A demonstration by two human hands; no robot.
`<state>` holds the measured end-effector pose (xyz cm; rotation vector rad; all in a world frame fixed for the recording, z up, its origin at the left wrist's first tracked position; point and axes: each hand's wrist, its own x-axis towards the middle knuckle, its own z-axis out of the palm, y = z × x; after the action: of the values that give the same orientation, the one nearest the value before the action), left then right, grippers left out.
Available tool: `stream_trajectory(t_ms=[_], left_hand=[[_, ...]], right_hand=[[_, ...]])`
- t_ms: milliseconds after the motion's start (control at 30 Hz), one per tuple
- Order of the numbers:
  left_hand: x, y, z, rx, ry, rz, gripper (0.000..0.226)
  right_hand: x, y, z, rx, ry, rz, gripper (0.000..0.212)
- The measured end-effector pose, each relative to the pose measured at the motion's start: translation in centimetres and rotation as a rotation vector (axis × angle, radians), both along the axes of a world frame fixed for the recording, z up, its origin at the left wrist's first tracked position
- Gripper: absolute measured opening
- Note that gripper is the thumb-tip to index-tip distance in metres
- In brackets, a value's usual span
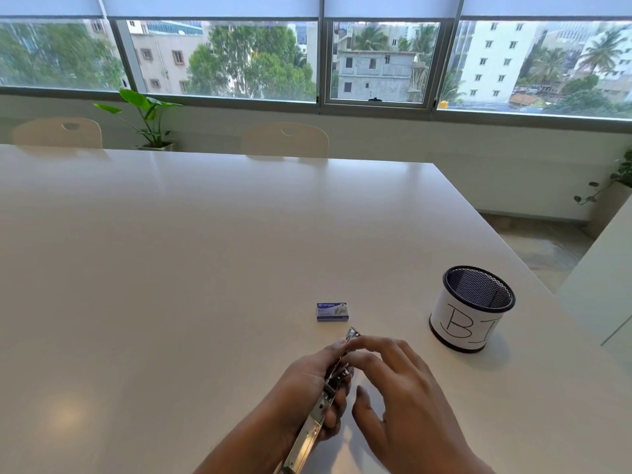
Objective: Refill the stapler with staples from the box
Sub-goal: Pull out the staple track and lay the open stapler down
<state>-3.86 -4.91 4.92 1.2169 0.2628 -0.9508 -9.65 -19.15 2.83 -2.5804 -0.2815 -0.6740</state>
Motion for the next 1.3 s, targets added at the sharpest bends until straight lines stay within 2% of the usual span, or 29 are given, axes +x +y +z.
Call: stream_trajectory(t_ms=[200, 400, 600, 1033, 1300], left_hand=[[-0.2, 0.1, 0.4, -0.012, -0.028, -0.025, 0.048], [-0.3, 0.0, 0.6, 0.005, -0.027, -0.035, 0.049], [-0.3, 0.1, 0.5, -0.019, -0.026, -0.028, 0.047], [-0.1, 0.1, 0.4, -0.006, -0.048, 0.011, 0.049], [-0.2, 0.0, 0.5, -0.002, -0.059, 0.008, 0.05]], right_hand=[[0.1, -0.3, 0.3, 0.032, -0.064, -0.018, 0.038], [0.1, -0.4, 0.3, -0.002, -0.042, -0.084, 0.043], [-0.1, 0.0, 0.1, -0.006, -0.059, -0.066, 0.036], [0.0, 0.5, 0.1, 0.008, -0.052, -0.018, 0.041], [0.0, 0.4, 0.5, -0.007, -0.132, -0.039, 0.033]])
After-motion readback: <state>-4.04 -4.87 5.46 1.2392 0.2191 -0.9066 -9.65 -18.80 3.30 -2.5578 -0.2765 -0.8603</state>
